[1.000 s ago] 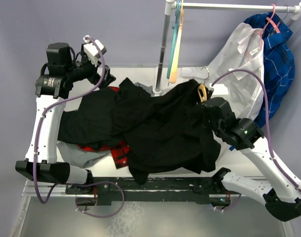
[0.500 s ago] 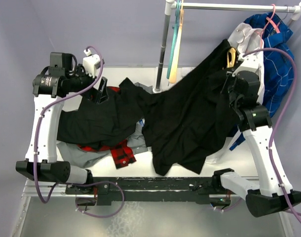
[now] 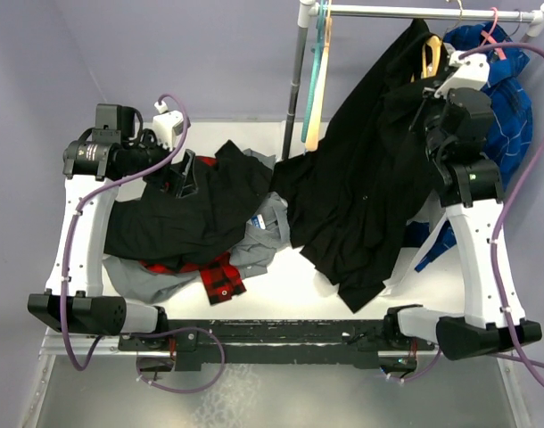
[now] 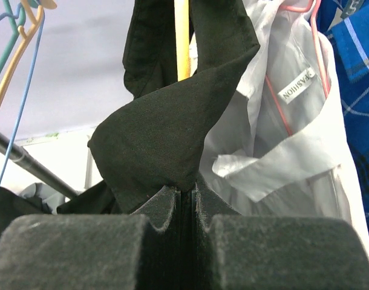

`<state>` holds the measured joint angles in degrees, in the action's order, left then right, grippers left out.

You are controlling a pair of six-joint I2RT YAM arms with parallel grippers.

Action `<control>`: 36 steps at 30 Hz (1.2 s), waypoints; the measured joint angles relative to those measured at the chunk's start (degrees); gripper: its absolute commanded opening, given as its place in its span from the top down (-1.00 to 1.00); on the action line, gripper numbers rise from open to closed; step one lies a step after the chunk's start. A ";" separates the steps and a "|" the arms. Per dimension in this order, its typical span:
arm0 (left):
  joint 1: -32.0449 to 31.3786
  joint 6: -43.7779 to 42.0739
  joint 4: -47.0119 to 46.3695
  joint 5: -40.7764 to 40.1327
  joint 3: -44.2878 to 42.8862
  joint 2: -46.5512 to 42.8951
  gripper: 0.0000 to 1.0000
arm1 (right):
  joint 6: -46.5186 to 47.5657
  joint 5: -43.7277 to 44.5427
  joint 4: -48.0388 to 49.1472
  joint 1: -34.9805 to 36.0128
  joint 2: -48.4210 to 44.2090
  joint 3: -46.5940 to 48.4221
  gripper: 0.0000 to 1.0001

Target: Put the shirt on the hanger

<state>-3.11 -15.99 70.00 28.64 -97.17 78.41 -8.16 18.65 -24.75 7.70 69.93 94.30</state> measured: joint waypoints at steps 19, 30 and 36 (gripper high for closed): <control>0.00 0.02 -0.24 1.51 0.85 0.07 -0.98 | 0.20 -4.00 -0.15 -6.01 13.92 10.69 1.00; 0.00 2.93 -2.25 -3.87 1.07 0.13 -0.98 | -1.36 -7.85 3.10 -7.34 13.81 4.31 1.00; 0.07 3.28 -3.10 -5.99 1.07 0.13 -0.98 | -2.16 -9.29 5.31 -7.34 11.72 1.36 0.30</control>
<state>-3.05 -12.71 66.89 22.65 -96.09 78.54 -10.33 9.37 -19.44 0.36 81.65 95.66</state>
